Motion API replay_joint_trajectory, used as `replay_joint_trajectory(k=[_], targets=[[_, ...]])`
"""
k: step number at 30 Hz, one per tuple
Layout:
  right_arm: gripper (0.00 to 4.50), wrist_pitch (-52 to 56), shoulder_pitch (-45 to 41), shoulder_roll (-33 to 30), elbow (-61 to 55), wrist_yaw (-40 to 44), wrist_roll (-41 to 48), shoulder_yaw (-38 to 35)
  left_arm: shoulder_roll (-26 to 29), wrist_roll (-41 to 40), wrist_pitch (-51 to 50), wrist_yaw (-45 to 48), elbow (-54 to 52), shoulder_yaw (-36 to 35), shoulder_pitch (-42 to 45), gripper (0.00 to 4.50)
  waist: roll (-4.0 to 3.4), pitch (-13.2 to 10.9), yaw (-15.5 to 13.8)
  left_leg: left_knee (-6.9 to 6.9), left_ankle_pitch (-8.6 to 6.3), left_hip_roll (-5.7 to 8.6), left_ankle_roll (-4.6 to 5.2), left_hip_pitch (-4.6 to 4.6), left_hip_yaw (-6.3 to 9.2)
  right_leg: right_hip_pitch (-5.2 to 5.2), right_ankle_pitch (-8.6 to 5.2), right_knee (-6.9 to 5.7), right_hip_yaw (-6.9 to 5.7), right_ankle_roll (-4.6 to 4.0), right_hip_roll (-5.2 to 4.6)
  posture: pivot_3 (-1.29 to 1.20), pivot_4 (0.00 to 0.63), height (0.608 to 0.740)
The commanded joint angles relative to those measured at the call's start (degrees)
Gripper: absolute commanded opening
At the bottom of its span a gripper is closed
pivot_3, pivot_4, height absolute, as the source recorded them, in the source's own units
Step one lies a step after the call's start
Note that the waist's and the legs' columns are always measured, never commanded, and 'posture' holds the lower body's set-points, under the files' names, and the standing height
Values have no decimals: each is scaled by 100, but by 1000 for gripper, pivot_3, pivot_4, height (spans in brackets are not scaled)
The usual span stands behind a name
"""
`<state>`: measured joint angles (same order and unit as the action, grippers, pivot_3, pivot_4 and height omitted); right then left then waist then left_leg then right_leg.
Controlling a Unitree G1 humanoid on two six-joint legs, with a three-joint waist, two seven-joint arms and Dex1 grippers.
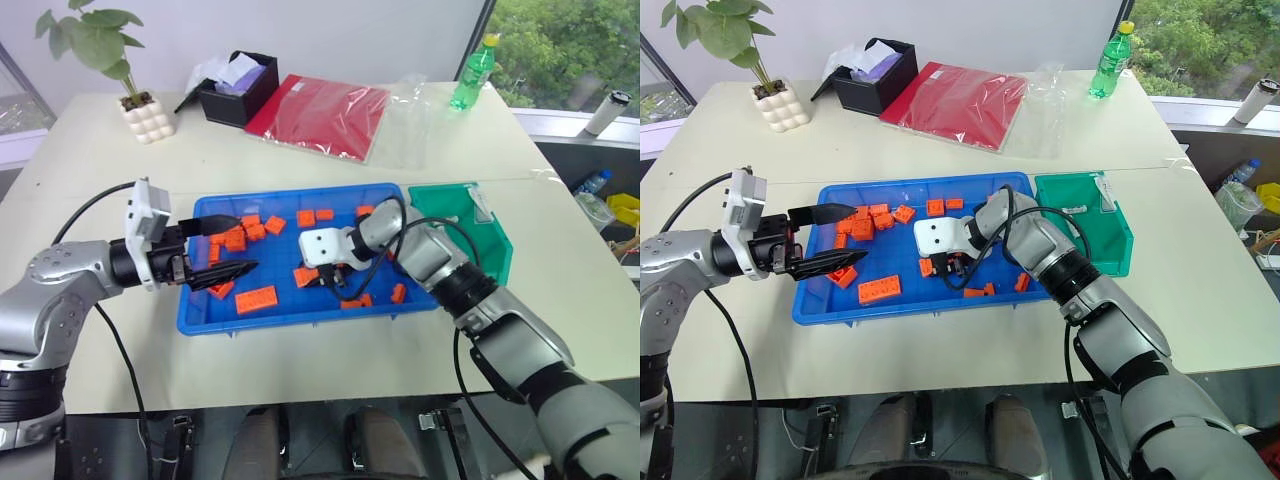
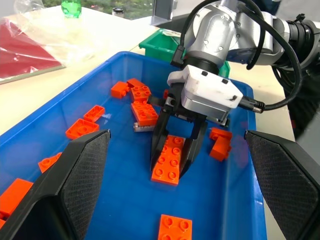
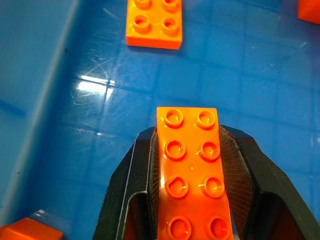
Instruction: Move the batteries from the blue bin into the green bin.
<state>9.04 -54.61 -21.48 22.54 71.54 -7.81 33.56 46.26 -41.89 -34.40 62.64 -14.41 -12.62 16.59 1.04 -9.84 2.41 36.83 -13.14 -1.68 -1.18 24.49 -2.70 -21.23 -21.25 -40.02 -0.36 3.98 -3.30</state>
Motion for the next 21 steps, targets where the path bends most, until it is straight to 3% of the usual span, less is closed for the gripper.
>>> replay_joint_trajectory(k=[1, 7, 17, 21], targets=[[1141, 287, -353, 57, -585, 108, 174, -348, 40, -68, 114, 4, -80, -181, 80, 4500, 0, 0, 1, 0, 0, 0, 0, 0, 0, 0, 0, 0, 0, 0, 0, 0, 150, 740], [1141, 831, -407, 469, -1234, 88, 501, -497, 63, -46, 133, 60, 52, -145, 209, 4500, 0, 0, 6, -2, -1, -1, 1, 0, 1, -4, 0, -3, 0, 0, 1, 0, 150, 740], [1141, -517, -233, 1536, 191, -990, 37, -193, 40, -67, 84, 41, -44, -141, 222, 4500, 2, 1, 6, 0, 0, 2, -1, 1, 1, -4, 0, -6, -1, 0, -2, 0, 150, 740], [3085, -993, -194, 1642, 717, -1293, -185, -134, 39, -118, 36, -26, -165, -218, 91, 4500, 2, 1, 15, -1, 0, 1, -1, 0, 2, -5, 0, -6, -1, 0, -1, 0, 150, 740]])
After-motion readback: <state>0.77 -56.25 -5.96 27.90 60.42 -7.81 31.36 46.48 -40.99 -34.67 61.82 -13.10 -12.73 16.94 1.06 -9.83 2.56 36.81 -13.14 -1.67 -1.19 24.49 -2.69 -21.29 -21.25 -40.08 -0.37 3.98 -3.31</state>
